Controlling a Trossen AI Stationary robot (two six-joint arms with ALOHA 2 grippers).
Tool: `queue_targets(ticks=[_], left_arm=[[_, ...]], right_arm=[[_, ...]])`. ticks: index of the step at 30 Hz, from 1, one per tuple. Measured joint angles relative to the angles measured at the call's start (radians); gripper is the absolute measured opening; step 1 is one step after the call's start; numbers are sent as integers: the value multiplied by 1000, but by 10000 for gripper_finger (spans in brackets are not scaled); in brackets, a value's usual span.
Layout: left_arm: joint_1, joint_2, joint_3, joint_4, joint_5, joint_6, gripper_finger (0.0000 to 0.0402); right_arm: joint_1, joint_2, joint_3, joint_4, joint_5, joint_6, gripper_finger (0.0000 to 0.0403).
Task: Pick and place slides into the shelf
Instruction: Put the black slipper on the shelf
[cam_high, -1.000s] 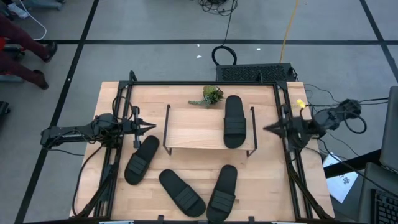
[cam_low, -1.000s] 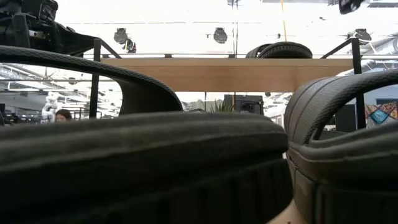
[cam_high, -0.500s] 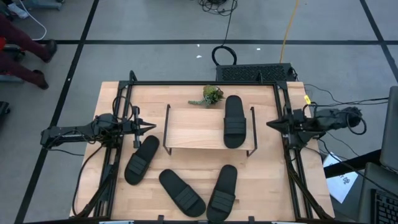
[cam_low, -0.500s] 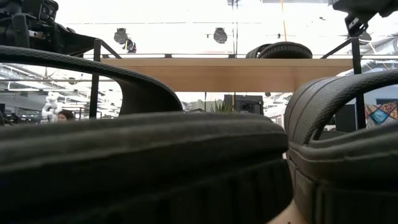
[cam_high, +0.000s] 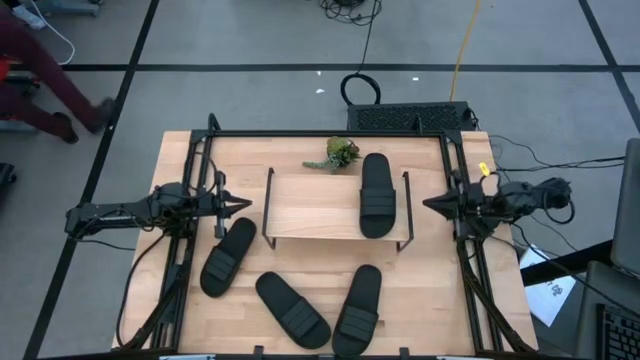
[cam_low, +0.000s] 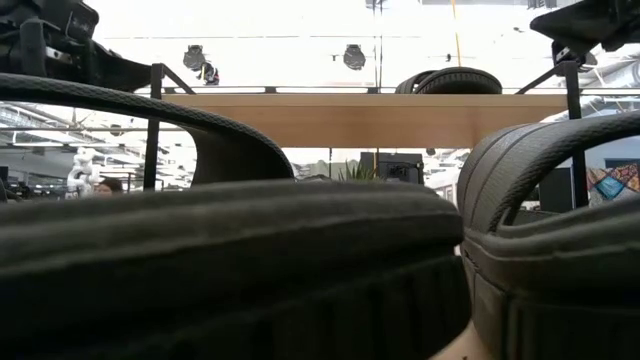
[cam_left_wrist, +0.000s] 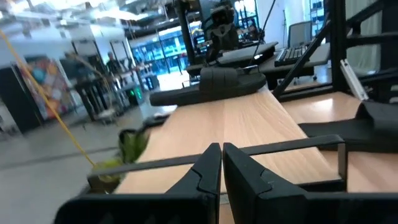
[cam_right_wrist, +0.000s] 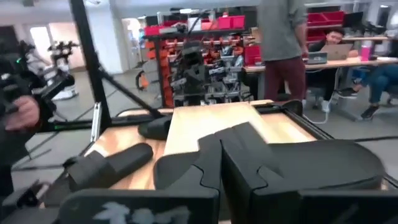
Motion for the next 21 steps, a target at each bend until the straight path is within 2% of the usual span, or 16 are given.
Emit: queue_targets(ticks=[5,10,12,21], left_arm=[[0,-1,1,-23,13,-35,26],[0,0,91,-184,-2,-53,26],[0,0,118,-191,-22,-57,26],[0,0,199,-119,-28,-6,26]], right_arm=[[0,0,-97,126,-16,-52,0],[0,0,-185,316,-125,-141,0],[0,0,-203,365,-144,-167,0],[0,0,-210,361,-143,-236,0]])
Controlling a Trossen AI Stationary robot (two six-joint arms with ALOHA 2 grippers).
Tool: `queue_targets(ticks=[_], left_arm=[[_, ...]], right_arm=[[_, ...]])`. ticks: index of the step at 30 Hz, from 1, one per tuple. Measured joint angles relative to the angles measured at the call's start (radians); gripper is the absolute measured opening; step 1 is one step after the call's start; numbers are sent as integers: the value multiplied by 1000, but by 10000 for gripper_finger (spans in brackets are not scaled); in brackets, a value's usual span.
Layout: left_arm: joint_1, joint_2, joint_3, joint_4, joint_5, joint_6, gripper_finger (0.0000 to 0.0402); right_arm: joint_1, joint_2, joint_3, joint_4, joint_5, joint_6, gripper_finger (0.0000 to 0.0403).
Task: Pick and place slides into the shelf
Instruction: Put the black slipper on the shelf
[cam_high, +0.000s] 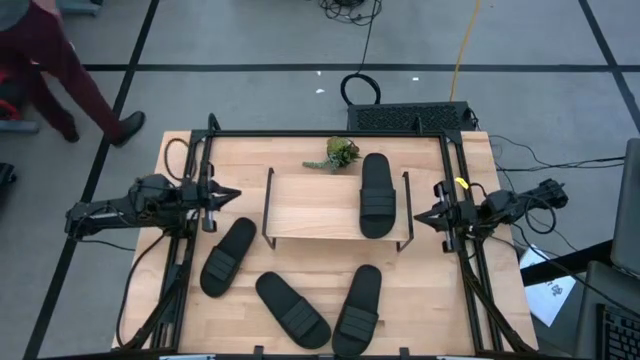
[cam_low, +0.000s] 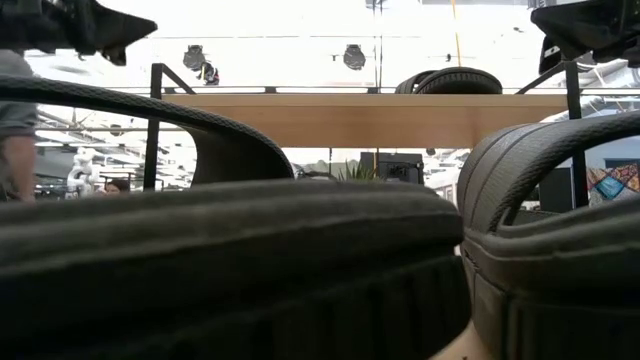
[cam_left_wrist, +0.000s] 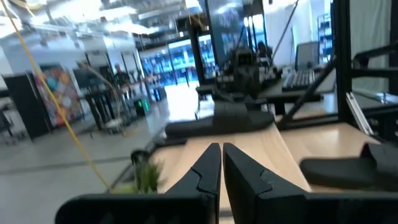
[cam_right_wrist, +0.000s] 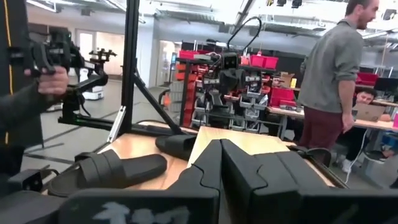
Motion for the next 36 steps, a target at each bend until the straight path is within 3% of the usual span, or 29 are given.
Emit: queue_targets(ticks=[3,6,14,20,26,29,32,36], left_arm=[[0,0,34,20,-9,12,26],[0,19,118,-86,-20,-12,26],[0,283,467,-591,-69,-31,26],[0,526,658,-1021,-39,31,26],[0,700,714,-1170,28,21,26],[0,767,714,-1242,137,-21,26],[0,823,713,-1307,219,-88,26],[0,854,713,-1328,249,-141,26]], right_arm=[[0,0,0,1,0,-24,0],[0,1,0,1,0,-46,0],[0,3,0,6,0,-73,0],[0,3,0,5,-1,-70,0],[0,3,0,0,-2,-65,0],[0,3,0,0,-2,-71,0],[0,3,0,0,-2,-69,0],[0,4,0,0,-2,-62,0]])
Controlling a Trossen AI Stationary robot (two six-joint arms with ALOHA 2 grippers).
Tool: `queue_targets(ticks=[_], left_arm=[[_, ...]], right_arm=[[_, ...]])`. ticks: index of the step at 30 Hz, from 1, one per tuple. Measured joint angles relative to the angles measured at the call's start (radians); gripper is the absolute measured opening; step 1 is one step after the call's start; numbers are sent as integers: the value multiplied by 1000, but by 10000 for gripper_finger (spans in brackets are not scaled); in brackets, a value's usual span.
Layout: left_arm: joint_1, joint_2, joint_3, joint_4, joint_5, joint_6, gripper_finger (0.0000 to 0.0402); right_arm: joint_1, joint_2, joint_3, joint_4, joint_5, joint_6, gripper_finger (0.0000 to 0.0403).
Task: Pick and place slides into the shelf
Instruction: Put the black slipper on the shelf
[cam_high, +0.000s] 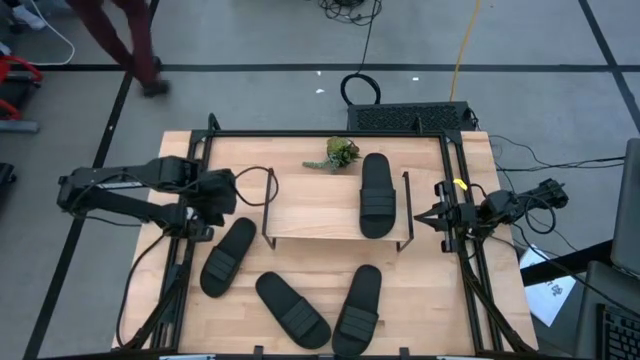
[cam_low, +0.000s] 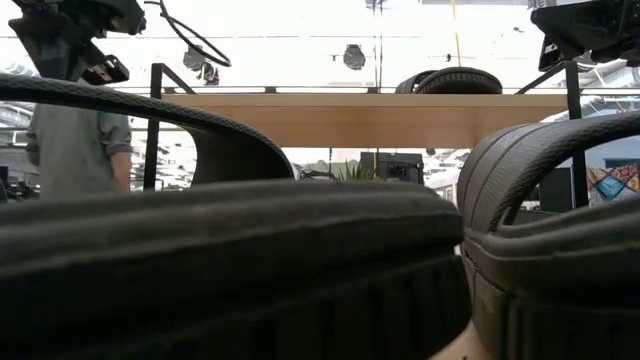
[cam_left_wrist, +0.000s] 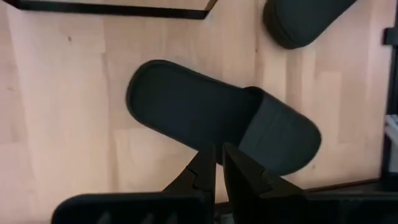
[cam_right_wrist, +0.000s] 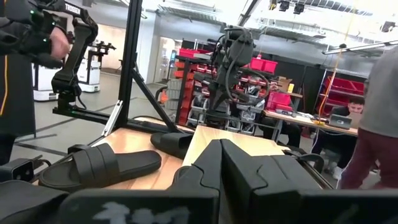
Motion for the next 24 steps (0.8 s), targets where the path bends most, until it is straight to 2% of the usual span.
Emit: queue_targets(ticks=[5,8,11,18,21,24], left_arm=[[0,18,-1,9,63,-31,26],[0,11,-18,75,109,-86,28],[0,6,-47,110,179,-130,46],[-41,2,-156,154,246,-327,160],[-76,-10,-213,271,313,-422,218],[-122,-13,-240,318,319,-469,270]], right_arm=[[0,0,0,0,0,0,0],[0,0,0,0,0,1,0],[0,0,0,1,0,1,0],[0,3,0,1,0,1,0],[0,5,1,0,-1,11,0],[0,5,1,1,-1,11,0]])
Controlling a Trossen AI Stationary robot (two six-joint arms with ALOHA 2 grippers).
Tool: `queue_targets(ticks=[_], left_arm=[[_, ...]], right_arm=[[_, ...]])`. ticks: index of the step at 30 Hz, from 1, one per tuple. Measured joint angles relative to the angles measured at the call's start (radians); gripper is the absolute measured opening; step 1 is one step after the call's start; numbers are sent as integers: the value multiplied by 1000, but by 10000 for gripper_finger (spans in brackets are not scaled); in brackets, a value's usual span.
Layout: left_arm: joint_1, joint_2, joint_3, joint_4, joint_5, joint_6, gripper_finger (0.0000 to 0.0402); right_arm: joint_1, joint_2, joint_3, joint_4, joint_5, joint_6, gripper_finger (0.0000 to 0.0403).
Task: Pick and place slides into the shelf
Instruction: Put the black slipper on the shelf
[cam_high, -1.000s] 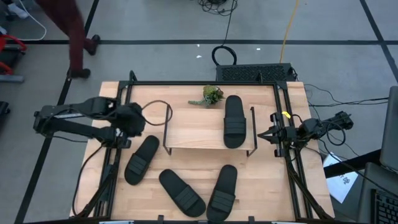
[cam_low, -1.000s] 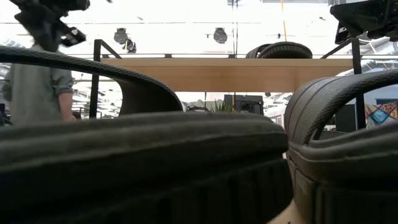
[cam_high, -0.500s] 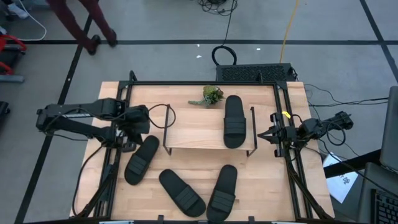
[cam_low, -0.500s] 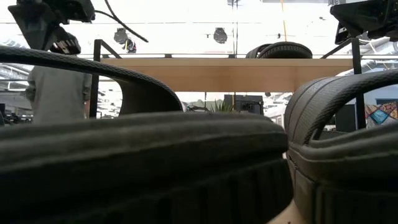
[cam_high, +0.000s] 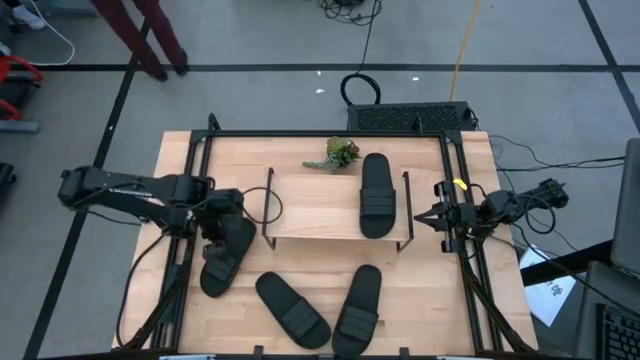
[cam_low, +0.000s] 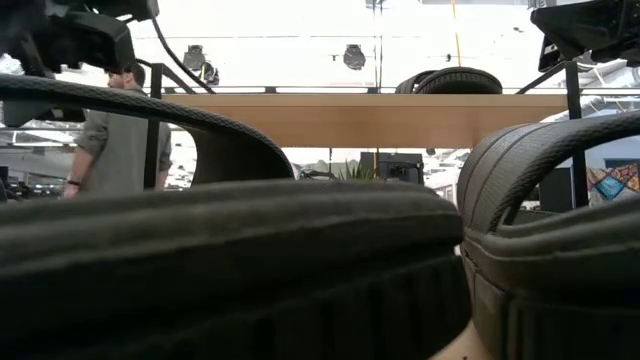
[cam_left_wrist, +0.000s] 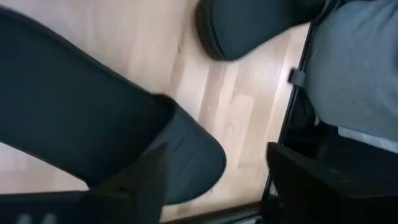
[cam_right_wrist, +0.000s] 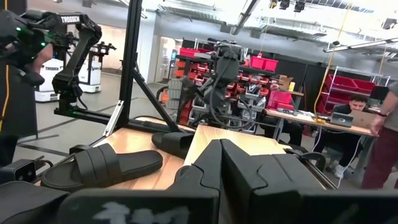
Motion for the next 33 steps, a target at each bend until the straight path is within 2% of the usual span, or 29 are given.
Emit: queue_targets(ticks=[5,10,15,22,29,33], left_arm=[[-88,0,-12,46,-88,-24,330],[-145,2,-38,69,-166,-81,359],[-200,2,-72,85,-226,-131,362],[-253,2,-153,213,-275,-185,363],[-270,2,-232,230,-266,-210,363],[-280,2,-262,252,-222,-227,363]], right_arm=[[0,0,0,0,0,-1,0],[0,0,0,0,0,4,0],[0,0,0,0,-1,2,0],[0,0,0,0,0,3,0],[0,0,0,0,-1,3,0],[0,0,0,0,-1,3,0]])
